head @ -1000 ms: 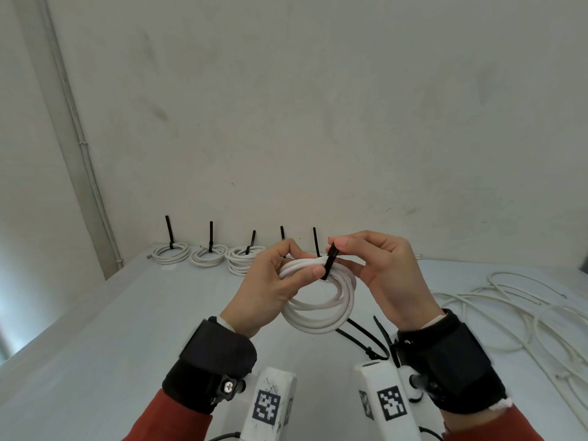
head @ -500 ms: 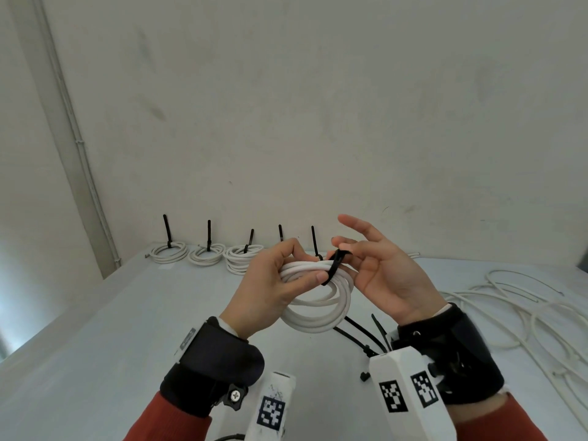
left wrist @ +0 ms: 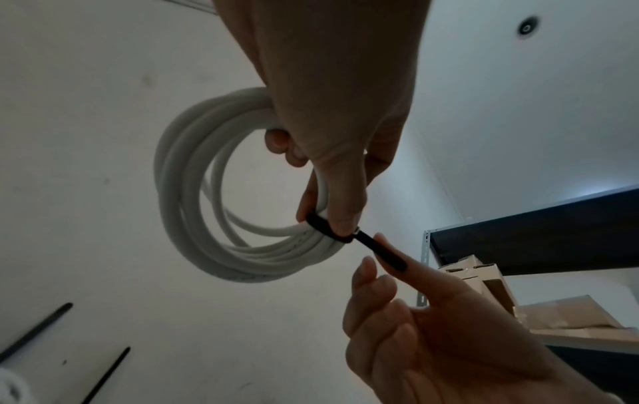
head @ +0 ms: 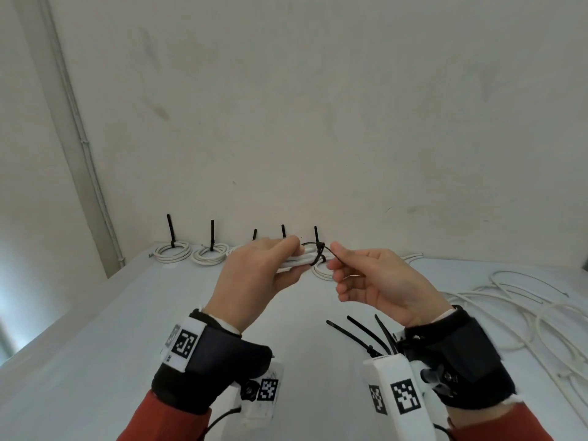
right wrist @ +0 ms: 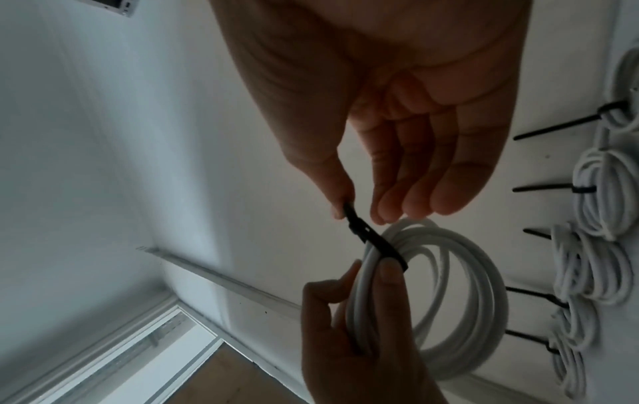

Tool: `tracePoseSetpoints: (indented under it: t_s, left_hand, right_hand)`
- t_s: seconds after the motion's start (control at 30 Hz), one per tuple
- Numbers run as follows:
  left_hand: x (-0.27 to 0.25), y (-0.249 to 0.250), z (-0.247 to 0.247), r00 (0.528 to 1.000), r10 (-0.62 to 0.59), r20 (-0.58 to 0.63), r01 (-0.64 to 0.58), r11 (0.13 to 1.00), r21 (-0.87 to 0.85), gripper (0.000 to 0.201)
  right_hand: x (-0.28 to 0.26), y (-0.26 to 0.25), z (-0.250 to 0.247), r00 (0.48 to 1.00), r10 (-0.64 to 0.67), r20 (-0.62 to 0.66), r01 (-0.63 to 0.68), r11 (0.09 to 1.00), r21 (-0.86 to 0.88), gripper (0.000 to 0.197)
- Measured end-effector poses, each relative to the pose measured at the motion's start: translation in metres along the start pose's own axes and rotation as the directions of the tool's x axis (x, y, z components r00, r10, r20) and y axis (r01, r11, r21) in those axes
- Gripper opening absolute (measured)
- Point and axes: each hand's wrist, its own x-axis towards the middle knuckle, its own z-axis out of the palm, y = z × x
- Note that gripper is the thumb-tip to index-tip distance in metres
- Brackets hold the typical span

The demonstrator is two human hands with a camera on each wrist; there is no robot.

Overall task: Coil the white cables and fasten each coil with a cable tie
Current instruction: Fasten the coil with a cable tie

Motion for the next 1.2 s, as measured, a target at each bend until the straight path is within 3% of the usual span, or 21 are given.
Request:
tracePoseSetpoints:
  t_s: [0.13, 0.47, 0.57, 0.63, 0.73, 0.83, 1.0, 1.2]
  left_hand:
    - [-0.002, -0.005, 0.004, 0.998, 0.054, 0.019, -0.055, 0.998, 0.031, 0.018]
    - [-0.003, -0.01, 0.003, 0.999, -0.037, 0.0, 0.037, 0.996, -0.087, 0.021]
    - [-0.004, -0.012, 0.002, 0.999, -0.039, 0.008, 0.04, 0.994, -0.1, 0.021]
    - [-0.004, -0.013, 0.002, 0.999, -0.028, 0.022, 0.03, 0.994, -0.105, 0.016]
    - [-0.005, -0.018, 0.002, 0.998, 0.029, 0.064, -0.028, 0.999, -0.023, 0.012]
    - [-0.003, -0.017, 0.008, 0.988, 0.068, 0.136, -0.075, 0.996, 0.043, 0.027]
    - [-0.002, -0.009, 0.018, 0.967, 0.15, 0.205, -0.166, 0.984, 0.066, 0.017]
    - [0.0, -0.015, 0.013, 0.973, 0.172, 0.154, -0.185, 0.98, 0.075, 0.017]
  right_hand:
    - [0.003, 0.005, 0.0, 0.999, 0.025, 0.048, -0.033, 0.987, 0.156, 0.028]
    - [0.006, 0.009, 0.008, 0.991, 0.025, 0.132, -0.066, 0.947, 0.315, 0.036]
    - [0.008, 0.012, 0.009, 0.989, 0.01, 0.146, -0.055, 0.949, 0.31, 0.036]
    - [0.008, 0.014, 0.009, 0.991, 0.002, 0.137, -0.042, 0.956, 0.29, 0.027]
    - [0.008, 0.017, 0.006, 0.993, -0.002, 0.115, -0.008, 0.996, 0.092, 0.017]
    - [0.008, 0.014, 0.002, 0.988, 0.055, 0.146, -0.044, 0.996, -0.074, 0.02]
    - [0.008, 0.013, 0.003, 0.957, 0.201, 0.209, -0.207, 0.978, 0.003, 0.031]
    - [0.007, 0.01, 0.008, 0.945, 0.22, 0.242, -0.255, 0.959, 0.125, 0.029]
